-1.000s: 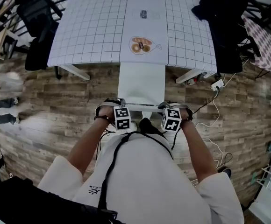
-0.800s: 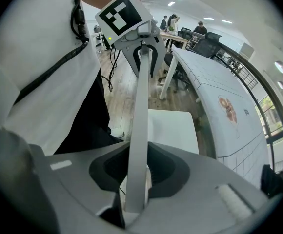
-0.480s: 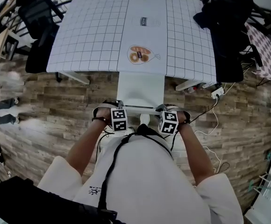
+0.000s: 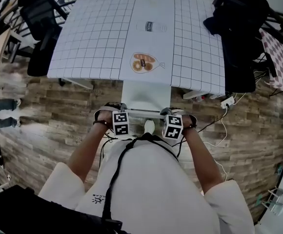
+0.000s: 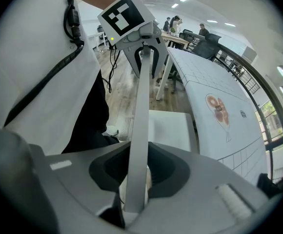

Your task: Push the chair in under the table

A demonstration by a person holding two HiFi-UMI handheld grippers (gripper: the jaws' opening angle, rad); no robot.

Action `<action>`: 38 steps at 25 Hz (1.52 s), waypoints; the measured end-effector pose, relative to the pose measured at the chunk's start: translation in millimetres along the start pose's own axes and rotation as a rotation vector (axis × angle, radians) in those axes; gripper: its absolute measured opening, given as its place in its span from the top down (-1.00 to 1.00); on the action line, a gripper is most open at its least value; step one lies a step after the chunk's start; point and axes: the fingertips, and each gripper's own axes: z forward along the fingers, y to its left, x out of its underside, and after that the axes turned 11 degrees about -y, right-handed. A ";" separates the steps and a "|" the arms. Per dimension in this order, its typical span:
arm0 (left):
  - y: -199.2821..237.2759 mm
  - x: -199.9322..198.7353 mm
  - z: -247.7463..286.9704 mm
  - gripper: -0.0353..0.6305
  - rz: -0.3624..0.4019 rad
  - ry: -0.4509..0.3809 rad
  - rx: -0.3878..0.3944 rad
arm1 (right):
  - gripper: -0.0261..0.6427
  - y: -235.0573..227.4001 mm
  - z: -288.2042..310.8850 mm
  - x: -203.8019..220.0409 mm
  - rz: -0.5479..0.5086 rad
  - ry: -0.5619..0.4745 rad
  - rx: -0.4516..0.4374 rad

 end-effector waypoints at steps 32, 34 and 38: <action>129.1 19.0 9.7 0.43 -0.012 0.003 -0.045 | 0.66 -123.0 10.7 -2.0 0.008 0.002 0.021; 136.9 20.5 10.3 0.41 -0.009 -0.003 -0.055 | 0.66 -129.4 11.9 -2.4 0.003 0.000 0.025; 150.0 22.3 11.6 0.39 -0.005 -0.013 -0.061 | 0.65 -141.4 13.7 -3.0 0.004 -0.001 0.027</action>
